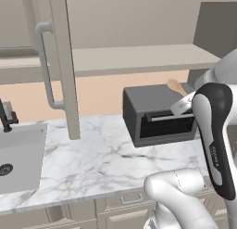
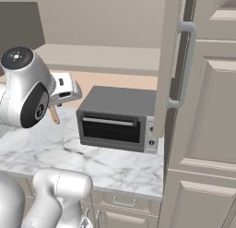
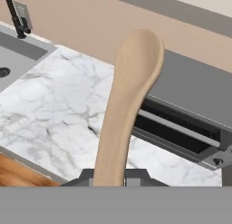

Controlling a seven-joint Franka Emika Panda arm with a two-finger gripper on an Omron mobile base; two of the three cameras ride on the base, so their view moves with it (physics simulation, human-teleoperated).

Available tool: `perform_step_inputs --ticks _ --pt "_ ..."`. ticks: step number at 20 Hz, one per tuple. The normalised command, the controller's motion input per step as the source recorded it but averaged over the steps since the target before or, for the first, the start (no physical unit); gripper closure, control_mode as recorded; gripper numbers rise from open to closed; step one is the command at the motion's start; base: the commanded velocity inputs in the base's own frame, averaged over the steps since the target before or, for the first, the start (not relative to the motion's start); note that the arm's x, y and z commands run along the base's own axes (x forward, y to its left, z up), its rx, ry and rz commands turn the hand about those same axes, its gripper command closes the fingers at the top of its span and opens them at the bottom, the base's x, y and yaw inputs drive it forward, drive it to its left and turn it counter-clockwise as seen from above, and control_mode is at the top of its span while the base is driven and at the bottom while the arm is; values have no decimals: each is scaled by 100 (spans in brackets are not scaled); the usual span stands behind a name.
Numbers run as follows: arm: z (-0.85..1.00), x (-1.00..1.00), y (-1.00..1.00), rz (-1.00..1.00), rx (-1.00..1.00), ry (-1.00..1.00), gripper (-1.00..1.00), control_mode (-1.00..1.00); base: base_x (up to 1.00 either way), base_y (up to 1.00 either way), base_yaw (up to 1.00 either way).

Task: Organize the utensils by type. Pick up the wooden spoons from the counter and place them in the open cabinet. Then pick up the metallic utensils from the counter and place them in the open drawer.

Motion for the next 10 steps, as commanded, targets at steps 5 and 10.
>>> perform_step_inputs --ticks 5,10 --pt "0 0 0 0 0 0 100 100 46 0 0" --pt "0 0 0 0 0 0 100 100 18 0 0"
